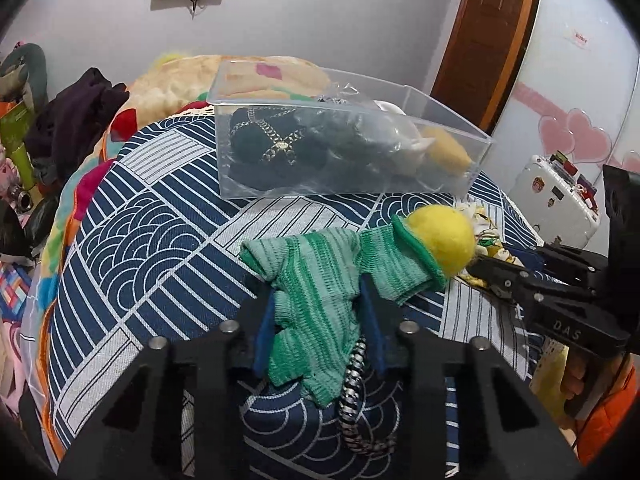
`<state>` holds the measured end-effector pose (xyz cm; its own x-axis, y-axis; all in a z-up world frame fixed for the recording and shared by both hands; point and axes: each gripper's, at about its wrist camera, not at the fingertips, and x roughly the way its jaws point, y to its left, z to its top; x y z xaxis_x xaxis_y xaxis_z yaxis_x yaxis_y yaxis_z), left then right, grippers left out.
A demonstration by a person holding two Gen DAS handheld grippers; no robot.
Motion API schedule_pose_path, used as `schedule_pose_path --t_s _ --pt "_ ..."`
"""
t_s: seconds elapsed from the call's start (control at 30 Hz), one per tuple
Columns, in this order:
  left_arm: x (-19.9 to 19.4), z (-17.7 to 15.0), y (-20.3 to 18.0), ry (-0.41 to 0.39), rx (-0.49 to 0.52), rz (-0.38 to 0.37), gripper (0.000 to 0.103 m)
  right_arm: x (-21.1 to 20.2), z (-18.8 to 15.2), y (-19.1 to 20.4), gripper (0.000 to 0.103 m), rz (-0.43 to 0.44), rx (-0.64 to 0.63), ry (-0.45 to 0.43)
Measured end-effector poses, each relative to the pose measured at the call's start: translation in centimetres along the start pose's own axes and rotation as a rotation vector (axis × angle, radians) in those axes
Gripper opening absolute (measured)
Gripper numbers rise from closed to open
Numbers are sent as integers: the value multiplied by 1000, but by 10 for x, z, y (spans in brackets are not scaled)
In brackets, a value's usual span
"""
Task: Organize soft objects
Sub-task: 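Grasp the green knitted sock with the left tool while the right tool grasps the floral scarf, then drop the green sock into the box with the left tool while the right tool drops the scarf in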
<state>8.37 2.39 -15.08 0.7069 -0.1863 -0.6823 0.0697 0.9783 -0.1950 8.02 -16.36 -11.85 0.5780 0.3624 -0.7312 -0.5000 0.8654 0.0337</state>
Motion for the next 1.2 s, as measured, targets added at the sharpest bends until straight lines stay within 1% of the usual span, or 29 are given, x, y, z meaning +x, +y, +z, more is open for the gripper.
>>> schedule_pose_path --t_s 0.03,0.07,0.1,0.2,0.33,0.43,0.63,0.97,1.1,1.2 --pt "0 1 1 1 -2 -4 28 -1 0 0 24 0 5 -4" --pt "0 2 1 -2 -6 -7 27 -2 0 -1 20 -1 7 -7" --pt "-1 2 2 -7 -8 -5 26 -3 1 -2 19 -2 11 -11" --pt "-7 3 -1 -39 5 18 25 -5 3 -3 17 -13 17 -31" --pt "-19 6 -5 -82 26 46 24 -15 9 -4 16 -25 27 -74" --pt "-32 12 -6 -130 38 74 24 -22 14 -3 16 -31 27 -108" --pt "-53 27 -4 -206 31 83 24 -34 29 1 16 -35 24 -174" --pt "-71 76 -5 -335 35 102 24 -50 67 0 17 -48 33 -305" --pt "-66 94 -1 -346 15 69 25 -51 82 -4 17 -53 52 -350" --pt "-58 108 3 -349 7 78 25 -49 88 -5 17 -55 64 -366"
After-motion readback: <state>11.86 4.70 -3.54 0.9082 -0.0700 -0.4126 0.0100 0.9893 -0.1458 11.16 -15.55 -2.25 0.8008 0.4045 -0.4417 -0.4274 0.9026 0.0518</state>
